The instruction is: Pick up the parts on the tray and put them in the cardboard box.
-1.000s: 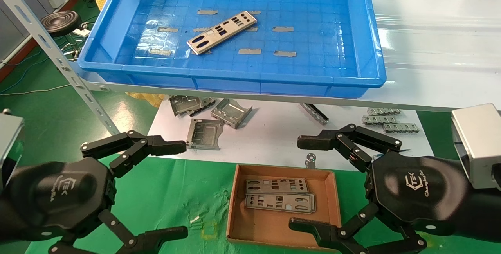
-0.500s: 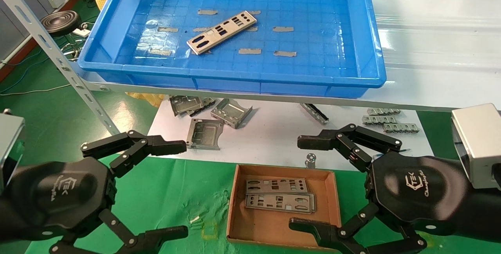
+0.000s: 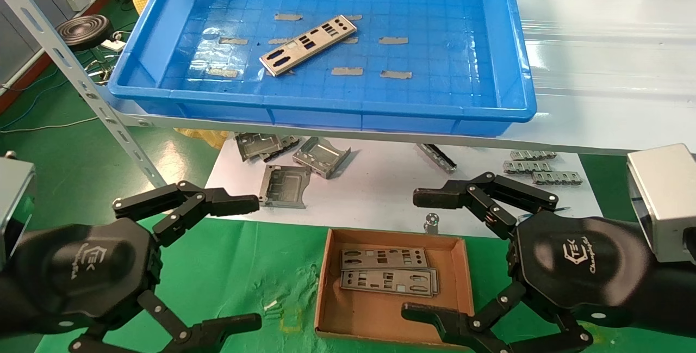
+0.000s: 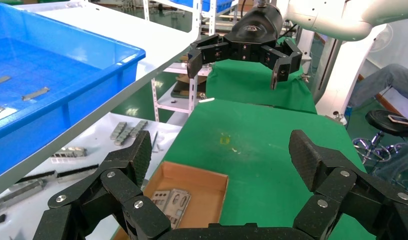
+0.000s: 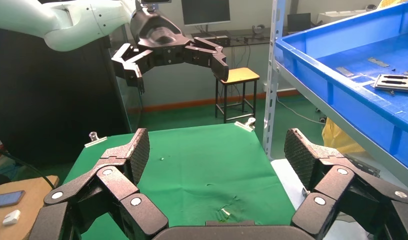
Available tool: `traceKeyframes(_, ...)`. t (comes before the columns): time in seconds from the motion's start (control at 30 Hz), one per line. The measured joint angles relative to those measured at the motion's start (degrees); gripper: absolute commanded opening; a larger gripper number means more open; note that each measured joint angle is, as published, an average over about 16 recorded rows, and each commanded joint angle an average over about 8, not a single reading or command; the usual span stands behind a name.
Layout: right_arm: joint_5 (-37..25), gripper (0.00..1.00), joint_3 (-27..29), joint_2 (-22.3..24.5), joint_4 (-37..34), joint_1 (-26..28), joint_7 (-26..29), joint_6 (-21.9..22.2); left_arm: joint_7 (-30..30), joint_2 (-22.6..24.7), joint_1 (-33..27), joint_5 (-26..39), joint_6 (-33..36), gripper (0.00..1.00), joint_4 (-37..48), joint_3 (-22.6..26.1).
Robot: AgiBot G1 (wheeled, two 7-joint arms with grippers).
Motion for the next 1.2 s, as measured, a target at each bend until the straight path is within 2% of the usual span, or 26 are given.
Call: traceKeyframes(1.2,0.0,1.00,0.0,0.0,0.0,0.0,0.0,0.0,0.0,0.0,0.0,0.0,0.0,1.00,0.0,0.0)
